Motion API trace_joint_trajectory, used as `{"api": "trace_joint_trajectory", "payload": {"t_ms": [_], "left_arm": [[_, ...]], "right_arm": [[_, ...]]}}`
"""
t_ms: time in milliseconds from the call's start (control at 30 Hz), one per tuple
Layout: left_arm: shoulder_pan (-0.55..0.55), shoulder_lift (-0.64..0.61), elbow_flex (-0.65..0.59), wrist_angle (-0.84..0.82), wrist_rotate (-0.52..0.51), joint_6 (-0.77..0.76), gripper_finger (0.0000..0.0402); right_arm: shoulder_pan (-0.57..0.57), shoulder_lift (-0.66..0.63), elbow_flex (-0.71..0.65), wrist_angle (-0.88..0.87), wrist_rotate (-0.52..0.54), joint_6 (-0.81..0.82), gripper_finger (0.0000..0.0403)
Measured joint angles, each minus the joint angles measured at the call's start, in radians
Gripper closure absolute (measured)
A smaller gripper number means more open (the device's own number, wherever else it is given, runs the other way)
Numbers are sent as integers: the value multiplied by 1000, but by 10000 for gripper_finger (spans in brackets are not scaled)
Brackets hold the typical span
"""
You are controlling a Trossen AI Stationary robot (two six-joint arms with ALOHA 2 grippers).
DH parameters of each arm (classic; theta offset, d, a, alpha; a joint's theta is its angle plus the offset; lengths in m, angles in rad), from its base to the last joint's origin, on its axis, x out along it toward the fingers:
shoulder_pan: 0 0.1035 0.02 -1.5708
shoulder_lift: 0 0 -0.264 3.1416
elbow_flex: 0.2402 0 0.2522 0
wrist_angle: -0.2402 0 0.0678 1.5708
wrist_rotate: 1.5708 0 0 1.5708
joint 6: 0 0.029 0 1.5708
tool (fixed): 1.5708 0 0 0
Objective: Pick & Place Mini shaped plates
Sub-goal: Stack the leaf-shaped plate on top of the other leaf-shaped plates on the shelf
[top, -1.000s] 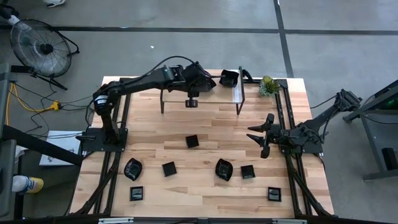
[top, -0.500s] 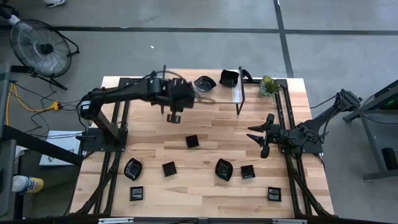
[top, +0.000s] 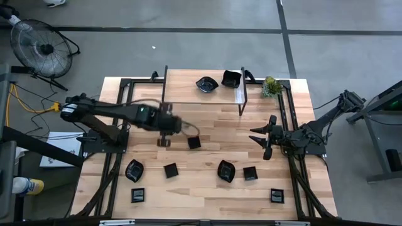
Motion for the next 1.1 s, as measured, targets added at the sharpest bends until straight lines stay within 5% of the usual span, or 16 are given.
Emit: {"api": "trace_joint_trajectory", "payload": {"t_ms": [433, 800, 1100], "left_arm": [[-417, -135, -373, 162, -31, -757, 314], [-681, -81, -388, 147, -108, -1294, 314], [-784, 31, -388, 142, 65, -1586, 314]], "right_arm": [[0, 0, 0, 1, 3, 22, 269], [0, 0, 0, 0, 3, 34, 269], [0, 1, 0, -8, 0, 41, 269]]}}
